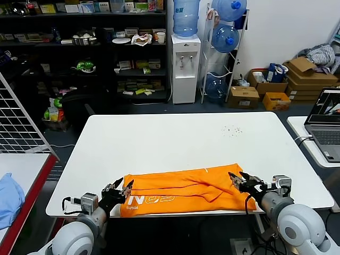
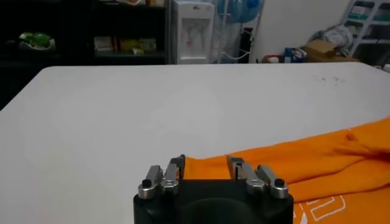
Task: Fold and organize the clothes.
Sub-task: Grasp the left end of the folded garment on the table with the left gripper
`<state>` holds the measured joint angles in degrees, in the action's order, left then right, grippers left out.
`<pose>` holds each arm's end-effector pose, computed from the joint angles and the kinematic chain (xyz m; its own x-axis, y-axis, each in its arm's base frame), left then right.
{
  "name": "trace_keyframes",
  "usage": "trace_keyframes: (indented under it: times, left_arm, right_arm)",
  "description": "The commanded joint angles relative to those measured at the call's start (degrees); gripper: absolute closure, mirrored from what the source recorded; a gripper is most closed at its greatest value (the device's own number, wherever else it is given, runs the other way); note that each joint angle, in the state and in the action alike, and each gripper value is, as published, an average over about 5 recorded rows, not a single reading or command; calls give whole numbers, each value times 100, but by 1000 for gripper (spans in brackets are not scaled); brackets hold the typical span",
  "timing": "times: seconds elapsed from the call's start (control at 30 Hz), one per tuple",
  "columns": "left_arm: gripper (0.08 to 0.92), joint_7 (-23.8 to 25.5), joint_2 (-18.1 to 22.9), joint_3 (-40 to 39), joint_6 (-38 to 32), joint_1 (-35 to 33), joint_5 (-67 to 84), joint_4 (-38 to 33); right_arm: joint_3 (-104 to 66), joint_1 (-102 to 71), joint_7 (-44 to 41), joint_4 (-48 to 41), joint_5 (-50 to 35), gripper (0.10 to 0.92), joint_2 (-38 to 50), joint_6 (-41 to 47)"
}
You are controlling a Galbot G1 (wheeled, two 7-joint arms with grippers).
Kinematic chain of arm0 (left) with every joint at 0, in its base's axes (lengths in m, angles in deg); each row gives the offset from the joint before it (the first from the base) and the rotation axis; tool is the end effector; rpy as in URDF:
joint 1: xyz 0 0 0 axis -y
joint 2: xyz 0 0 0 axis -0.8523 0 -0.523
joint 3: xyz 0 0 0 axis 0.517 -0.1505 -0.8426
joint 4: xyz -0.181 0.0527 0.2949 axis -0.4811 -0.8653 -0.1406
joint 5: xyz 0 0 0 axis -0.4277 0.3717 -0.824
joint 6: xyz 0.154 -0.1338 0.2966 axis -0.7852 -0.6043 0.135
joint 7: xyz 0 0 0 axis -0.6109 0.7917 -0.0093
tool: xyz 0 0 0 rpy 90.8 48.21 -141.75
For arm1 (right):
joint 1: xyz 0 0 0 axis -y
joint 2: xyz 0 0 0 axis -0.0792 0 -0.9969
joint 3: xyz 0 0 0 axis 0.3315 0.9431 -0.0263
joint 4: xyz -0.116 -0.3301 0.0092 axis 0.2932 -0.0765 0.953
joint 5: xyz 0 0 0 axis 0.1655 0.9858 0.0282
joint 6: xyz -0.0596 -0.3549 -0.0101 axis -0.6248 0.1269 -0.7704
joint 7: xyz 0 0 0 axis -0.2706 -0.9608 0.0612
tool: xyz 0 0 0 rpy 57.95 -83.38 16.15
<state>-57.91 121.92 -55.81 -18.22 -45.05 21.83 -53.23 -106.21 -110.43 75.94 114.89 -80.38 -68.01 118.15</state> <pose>0.2217 0.0421 -0.2839 -0.8258 0.2588 0.5011 0.2583 0.9634 -0.0717 0.2254 -0.1055 -0.2119 -0.7978 -0.1609 0.5810 -0.0881 0.9845 0.1516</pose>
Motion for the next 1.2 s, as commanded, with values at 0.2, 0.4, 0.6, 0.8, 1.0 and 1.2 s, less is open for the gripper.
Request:
trace_keyframes:
  times: [0.2, 0.4, 0.6, 0.8, 1.0, 1.2]
  left_arm:
    - [297, -39, 403, 52, -73, -208, 50, 360]
    - [130, -98, 769, 38, -75, -63, 126, 564]
    - [80, -100, 843, -8, -94, -65, 78, 658]
    - [121, -77, 837, -32, -210, -177, -102, 643]
    - [286, -58, 936, -24, -303, -256, -241, 681]
    - [459, -64, 1087, 14, -339, -266, -297, 723]
  right_arm:
    - [-198, -255, -58, 99, 120, 214, -110, 5]
    - [-236, -319, -58, 120, 151, 110, -136, 7]
    - [-305, -375, -63, 128, 161, 104, -144, -1]
    - [-292, -380, -68, 120, 184, 104, -173, -8]
    - [-290, -391, -75, 118, 205, 104, -181, -19]
    - [-288, -426, -86, 125, 234, 104, -192, -27]
